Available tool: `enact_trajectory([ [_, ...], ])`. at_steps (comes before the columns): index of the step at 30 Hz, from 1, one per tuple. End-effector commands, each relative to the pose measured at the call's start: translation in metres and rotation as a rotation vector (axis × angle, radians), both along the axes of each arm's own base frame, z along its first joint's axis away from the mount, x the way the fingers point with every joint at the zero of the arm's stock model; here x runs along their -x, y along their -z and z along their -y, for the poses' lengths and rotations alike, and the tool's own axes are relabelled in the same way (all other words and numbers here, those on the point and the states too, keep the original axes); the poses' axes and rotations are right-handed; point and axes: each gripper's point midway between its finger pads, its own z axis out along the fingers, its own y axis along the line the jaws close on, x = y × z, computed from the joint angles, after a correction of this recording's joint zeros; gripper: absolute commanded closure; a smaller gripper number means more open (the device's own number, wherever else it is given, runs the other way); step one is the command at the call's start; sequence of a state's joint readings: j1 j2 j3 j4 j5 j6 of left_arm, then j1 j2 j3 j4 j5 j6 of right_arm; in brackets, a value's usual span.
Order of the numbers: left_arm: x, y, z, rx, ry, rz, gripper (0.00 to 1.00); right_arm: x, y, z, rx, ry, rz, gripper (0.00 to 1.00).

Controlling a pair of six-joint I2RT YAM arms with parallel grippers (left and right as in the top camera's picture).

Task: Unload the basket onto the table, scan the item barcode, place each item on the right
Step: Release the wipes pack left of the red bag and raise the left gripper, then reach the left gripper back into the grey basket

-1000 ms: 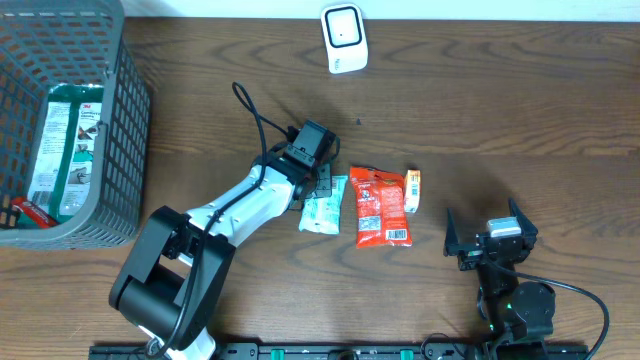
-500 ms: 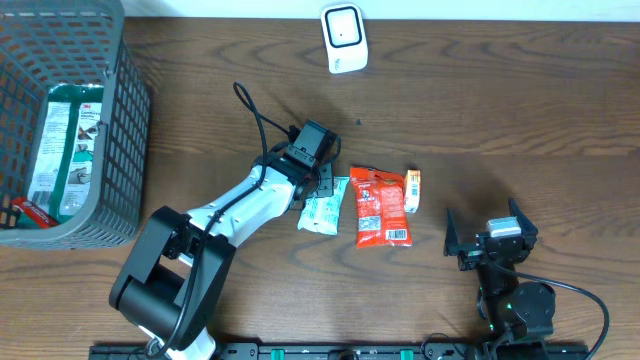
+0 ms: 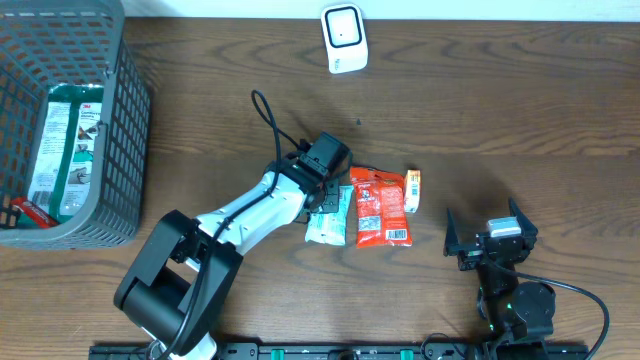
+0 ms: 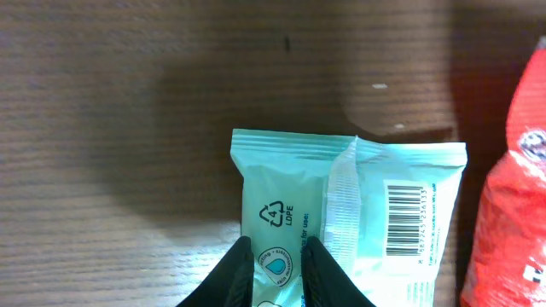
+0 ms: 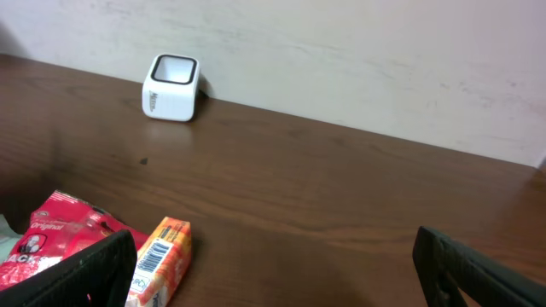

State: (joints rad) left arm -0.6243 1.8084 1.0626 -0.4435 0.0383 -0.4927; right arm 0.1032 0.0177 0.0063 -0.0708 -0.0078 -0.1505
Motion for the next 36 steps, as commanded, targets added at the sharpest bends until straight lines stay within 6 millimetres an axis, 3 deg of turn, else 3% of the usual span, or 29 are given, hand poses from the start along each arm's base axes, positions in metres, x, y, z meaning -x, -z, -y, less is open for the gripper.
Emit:
enact_trajectory([
  [1,0.014,0.008,0.000,-0.026,0.031,-0.035,0.78,0.000,0.000,-0.002,0.011,-0.009,0.001,0.01],
  [11,0.008,-0.002,0.004,-0.016,0.030,-0.020,0.77,0.000,0.000,-0.002,0.011,-0.009,0.001,0.01],
  [16,-0.009,-0.034,0.004,0.019,0.013,0.045,0.64,0.000,0.000,-0.002,0.011,-0.009,0.001,0.01],
  [19,-0.021,-0.064,-0.005,0.033,-0.010,0.077,0.49,0.000,0.000,-0.002,0.011,-0.009,0.001,0.01],
  [20,-0.030,-0.091,-0.017,0.036,-0.031,0.096,0.37,0.000,0.000,-0.002,0.011,-0.009,0.001,0.01],
  [22,-0.040,-0.124,-0.032,0.042,-0.061,0.122,0.29,0.000,0.000,-0.002,0.011,-0.009,0.001,0.01],
  [23,-0.046,-0.144,-0.041,0.044,-0.072,0.142,0.28,0.000,0.000,-0.002,0.011,-0.009,0.001,0.01],
  [24,-0.058,-0.188,-0.063,0.048,-0.098,0.197,0.26,0.000,0.000,-0.002,0.011,-0.009,0.001,0.01],
  [25,-0.067,-0.216,-0.079,0.058,-0.129,0.245,0.26,0.000,0.000,-0.002,0.011,-0.009,0.001,0.01],
  [27,-0.078,-0.248,-0.104,0.069,-0.195,0.305,0.24,0.000,0.000,-0.002,0.011,-0.009,0.001,0.01],
  [30,-0.092,-0.290,-0.151,0.068,-0.317,0.403,0.24,0.000,0.000,-0.002,0.011,-0.009,0.001,0.01],
  [32,-0.098,-0.307,-0.182,0.065,-0.396,0.449,0.24,0.000,0.000,-0.002,0.011,-0.009,0.001,0.01],
  [36,-0.099,-0.314,-0.244,0.035,-0.546,0.475,0.23,0.000,0.000,-0.002,0.011,-0.009,0.001,0.01],
])
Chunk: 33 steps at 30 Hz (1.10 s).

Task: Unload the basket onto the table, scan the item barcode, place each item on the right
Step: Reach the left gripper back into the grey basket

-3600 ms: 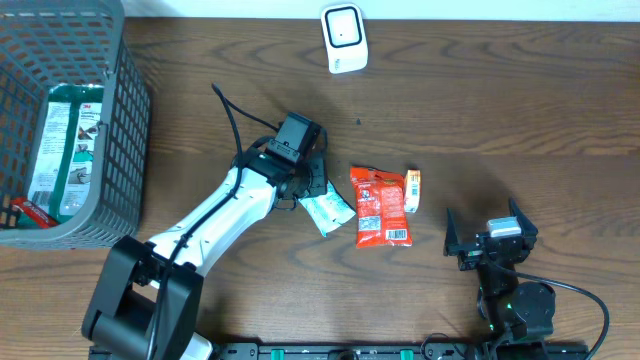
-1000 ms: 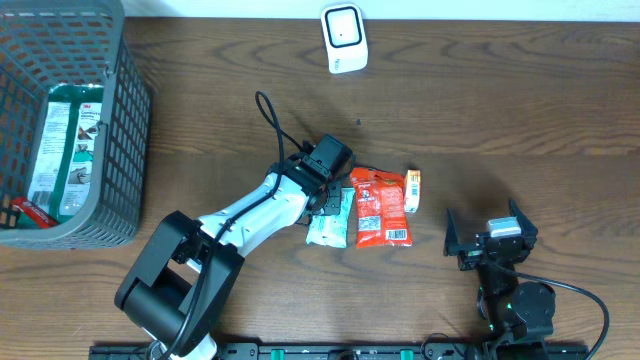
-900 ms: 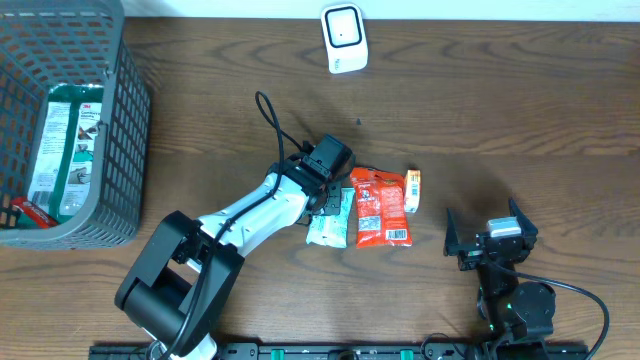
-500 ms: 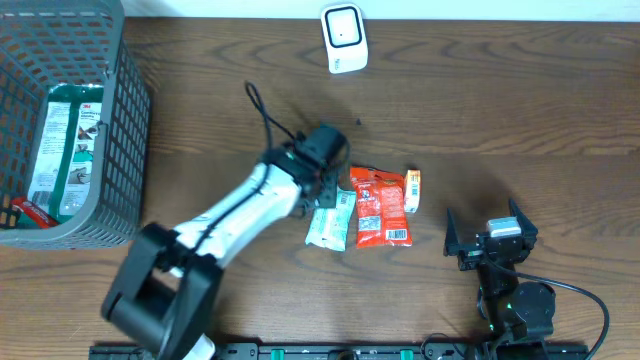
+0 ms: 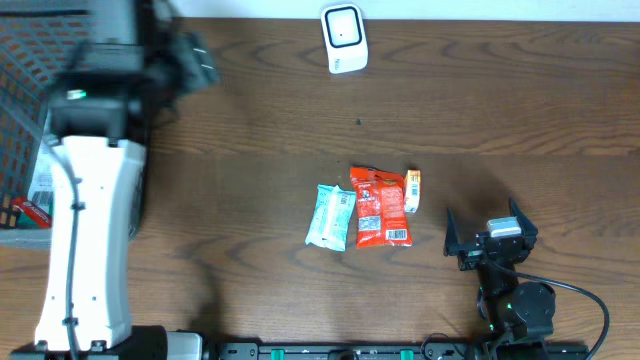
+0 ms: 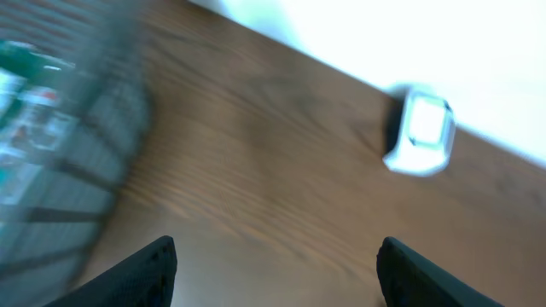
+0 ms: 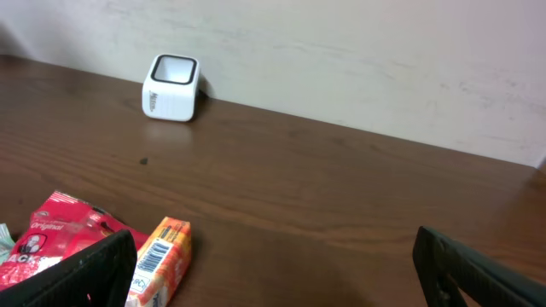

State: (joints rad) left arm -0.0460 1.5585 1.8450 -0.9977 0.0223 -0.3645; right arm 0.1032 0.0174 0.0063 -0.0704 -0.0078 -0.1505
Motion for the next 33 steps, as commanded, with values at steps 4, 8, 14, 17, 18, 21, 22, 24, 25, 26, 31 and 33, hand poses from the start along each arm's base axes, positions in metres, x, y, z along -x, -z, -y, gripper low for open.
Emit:
enact_trajectory([
  [4,0.014,0.010,-0.102,-0.019,-0.249,-0.054,0.23,0.000,0.001,-0.002,0.011,-0.009,0.000,0.01],
  [8,0.045,0.020,-0.167,-0.053,-0.471,-0.117,0.23,0.000,0.001,-0.002,0.011,-0.009,0.000,0.01],
  [14,0.102,0.045,-0.243,-0.138,-0.758,-0.240,0.20,0.000,0.001,-0.002,0.011,-0.009,0.000,0.01],
  [17,0.120,0.068,-0.262,-0.119,-0.843,-0.289,0.20,0.000,0.001,-0.002,0.011,-0.009,0.000,0.01],
  [18,0.125,0.078,-0.267,-0.112,-0.863,-0.309,0.20,0.000,0.001,-0.002,0.011,-0.009,0.000,0.01],
  [21,0.135,0.105,-0.278,-0.101,-0.896,-0.345,0.19,0.000,0.001,-0.002,0.011,-0.009,0.000,0.01],
  [22,0.138,0.114,-0.281,-0.097,-0.906,-0.357,0.20,0.000,0.001,-0.002,0.011,-0.009,0.000,0.01],
  [24,0.144,0.131,-0.284,-0.091,-0.919,-0.378,0.19,0.000,0.001,-0.002,0.011,-0.009,0.000,0.01],
  [25,0.146,0.138,-0.285,-0.088,-0.925,-0.386,0.20,0.000,0.001,-0.002,0.011,-0.009,0.000,0.01],
  [26,0.148,0.144,-0.287,-0.086,-0.930,-0.390,0.19,0.000,0.001,-0.002,0.011,-0.009,0.000,0.01],
  [31,0.153,0.175,-0.291,-0.083,-0.938,-0.408,0.18,0.000,0.001,-0.002,0.011,-0.009,0.000,0.01],
  [33,0.151,0.184,-0.291,-0.092,-0.921,-0.418,0.14,0.000,0.001,-0.002,0.011,-0.009,0.000,0.01],
])
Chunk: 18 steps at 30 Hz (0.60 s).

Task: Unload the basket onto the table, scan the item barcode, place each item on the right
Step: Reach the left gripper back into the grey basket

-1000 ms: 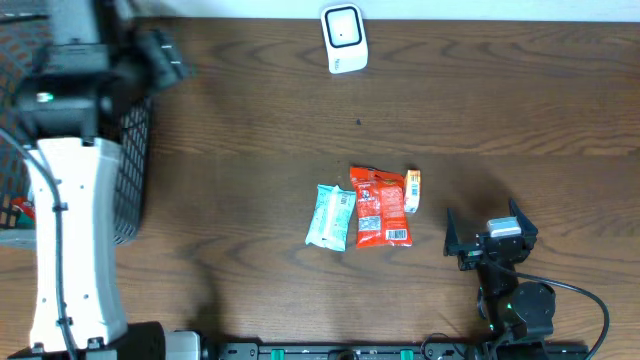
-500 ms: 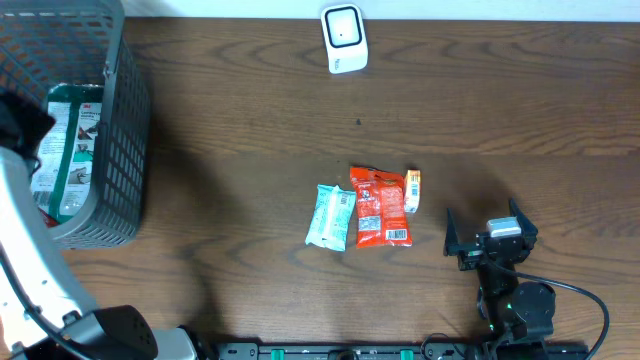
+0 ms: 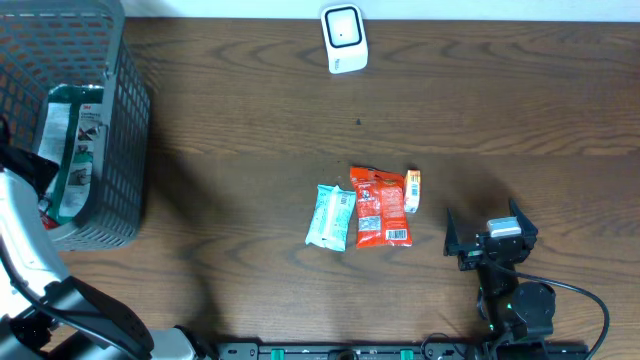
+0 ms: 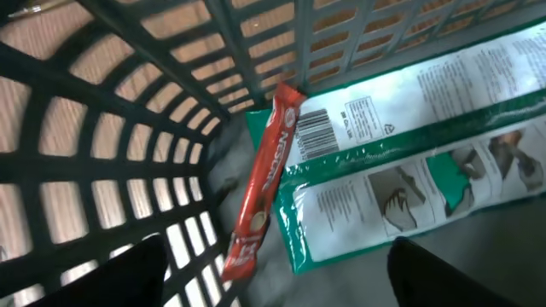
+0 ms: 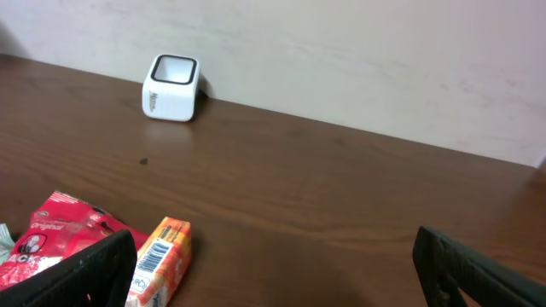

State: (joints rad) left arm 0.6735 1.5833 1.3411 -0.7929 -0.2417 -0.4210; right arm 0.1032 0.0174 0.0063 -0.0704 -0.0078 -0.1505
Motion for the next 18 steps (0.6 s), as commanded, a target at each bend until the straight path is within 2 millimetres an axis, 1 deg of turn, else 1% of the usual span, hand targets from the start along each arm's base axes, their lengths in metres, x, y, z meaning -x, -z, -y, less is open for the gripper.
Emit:
enact_trajectory([
  [1,0.009,0.021,-0.003,0.009,-0.003,-0.054,0.11,0.000,0.001,-0.002,0.011,-0.009,0.000,0.01],
  [3,0.008,0.028,-0.005,0.009,0.024,-0.075,0.08,0.000,0.001,-0.002,0.011,-0.009,0.000,0.01],
  [8,0.005,0.048,-0.008,0.034,0.039,-0.117,0.08,0.000,0.001,-0.002,0.011,-0.009,0.000,0.01],
  [14,0.000,0.081,-0.010,0.085,0.049,-0.162,0.05,0.000,0.001,-0.002,0.011,-0.009,0.000,0.01],
  [18,-0.002,0.092,-0.012,0.099,0.053,-0.173,0.05,0.000,0.001,-0.002,0.011,-0.009,0.000,0.01],
])
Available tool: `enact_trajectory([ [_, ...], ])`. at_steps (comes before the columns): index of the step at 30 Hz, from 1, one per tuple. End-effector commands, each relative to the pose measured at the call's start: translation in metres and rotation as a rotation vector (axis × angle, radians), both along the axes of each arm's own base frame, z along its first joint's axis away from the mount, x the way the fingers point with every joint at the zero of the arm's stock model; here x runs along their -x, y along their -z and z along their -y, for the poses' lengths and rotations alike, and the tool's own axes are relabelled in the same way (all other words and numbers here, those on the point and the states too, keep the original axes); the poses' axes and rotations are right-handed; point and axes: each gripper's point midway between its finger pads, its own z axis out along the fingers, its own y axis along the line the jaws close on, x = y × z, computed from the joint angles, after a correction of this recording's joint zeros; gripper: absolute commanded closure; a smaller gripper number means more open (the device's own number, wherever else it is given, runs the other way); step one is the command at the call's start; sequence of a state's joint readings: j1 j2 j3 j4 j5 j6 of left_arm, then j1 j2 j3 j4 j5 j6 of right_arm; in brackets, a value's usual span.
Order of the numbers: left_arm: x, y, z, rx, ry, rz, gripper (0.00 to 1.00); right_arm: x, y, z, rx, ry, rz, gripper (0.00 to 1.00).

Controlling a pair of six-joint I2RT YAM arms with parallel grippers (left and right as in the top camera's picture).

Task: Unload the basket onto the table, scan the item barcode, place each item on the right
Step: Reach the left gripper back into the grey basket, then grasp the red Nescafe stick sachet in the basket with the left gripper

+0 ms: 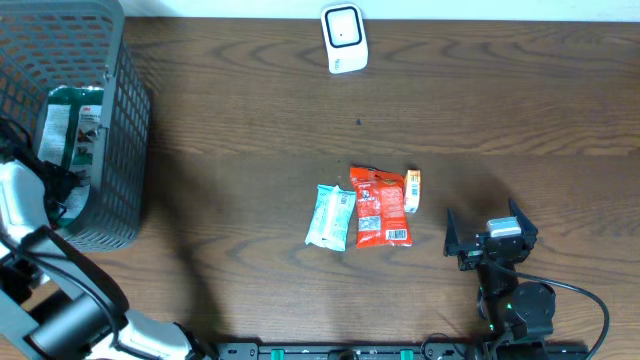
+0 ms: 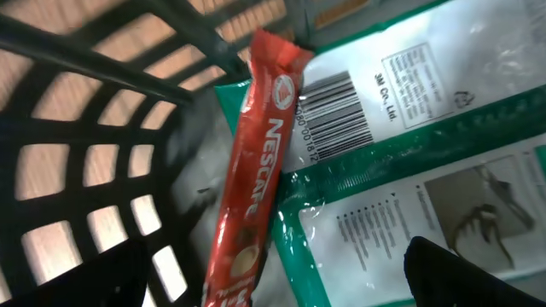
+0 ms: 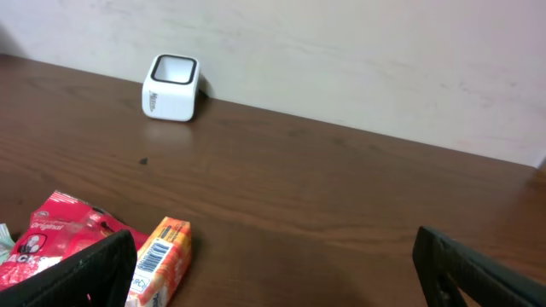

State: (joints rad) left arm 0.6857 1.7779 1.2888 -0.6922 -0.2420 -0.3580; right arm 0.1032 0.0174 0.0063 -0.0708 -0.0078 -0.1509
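My left gripper point(image 2: 281, 286) stands open inside the grey basket point(image 1: 130, 110), low over a red Nescafe stick point(image 2: 260, 162). The stick lies across the barcode corner of a green and white package point(image 2: 444, 170). Its fingers point(image 2: 128, 273) flank the stick and do not touch it. From overhead the left gripper point(image 1: 58, 188) sits at the basket's near end. The white scanner point(image 1: 343, 38) stands at the table's far edge. My right gripper point(image 1: 490, 240) rests open at the front right, holding nothing.
A pale teal wipes pack point(image 1: 328, 216), a red snack bag point(image 1: 380, 207) and a small orange box point(image 1: 412, 190) lie side by side mid-table. The right wrist view shows the scanner point(image 3: 172, 88) against the wall and the orange box point(image 3: 158, 256).
My left gripper has come lower and closer to the red Nescafe stick in the basket, still open. The right arm and the items on the table have not moved.
My left gripper was nearly shut at the edge of the teal wipes pack mid-table. Then it was open and high up near the basket, with the pack left on the table. Then it was inside the basket above the red stick, and now sits closer over it.
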Motion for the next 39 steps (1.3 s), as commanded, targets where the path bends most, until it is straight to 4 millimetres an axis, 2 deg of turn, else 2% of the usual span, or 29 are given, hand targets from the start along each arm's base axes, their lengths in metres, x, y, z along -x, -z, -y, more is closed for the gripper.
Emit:
enact_trajectory([
  [1,0.002,0.014,-0.002,0.013,0.010,-0.031,0.05,0.000,0.000,-0.002,0.011,-0.009,0.000,0.01],
  [9,-0.003,0.024,-0.005,0.017,0.011,-0.027,0.03,0.000,0.000,-0.002,0.011,-0.009,0.000,0.01],
  [17,-0.016,0.046,0.005,0.105,0.056,0.004,0.03,0.000,0.000,-0.002,0.011,-0.009,0.000,0.01],
  [22,-0.016,0.049,0.006,0.111,0.056,0.002,0.04,0.000,0.000,-0.002,0.011,-0.009,0.000,0.01],
  [24,-0.017,0.049,0.006,0.112,0.057,0.006,0.09,0.000,0.000,-0.002,0.011,-0.009,0.000,0.01],
  [29,-0.017,0.049,0.006,0.111,0.057,0.007,0.32,0.000,0.000,-0.002,0.011,-0.009,0.000,0.01],
  [31,-0.017,0.048,0.006,0.110,0.057,0.009,0.37,0.000,0.000,-0.002,0.011,-0.009,0.000,0.01],
  [39,-0.013,0.050,0.009,0.124,0.055,-0.010,0.36,0.000,0.000,-0.002,0.011,-0.009,0.000,0.01],
])
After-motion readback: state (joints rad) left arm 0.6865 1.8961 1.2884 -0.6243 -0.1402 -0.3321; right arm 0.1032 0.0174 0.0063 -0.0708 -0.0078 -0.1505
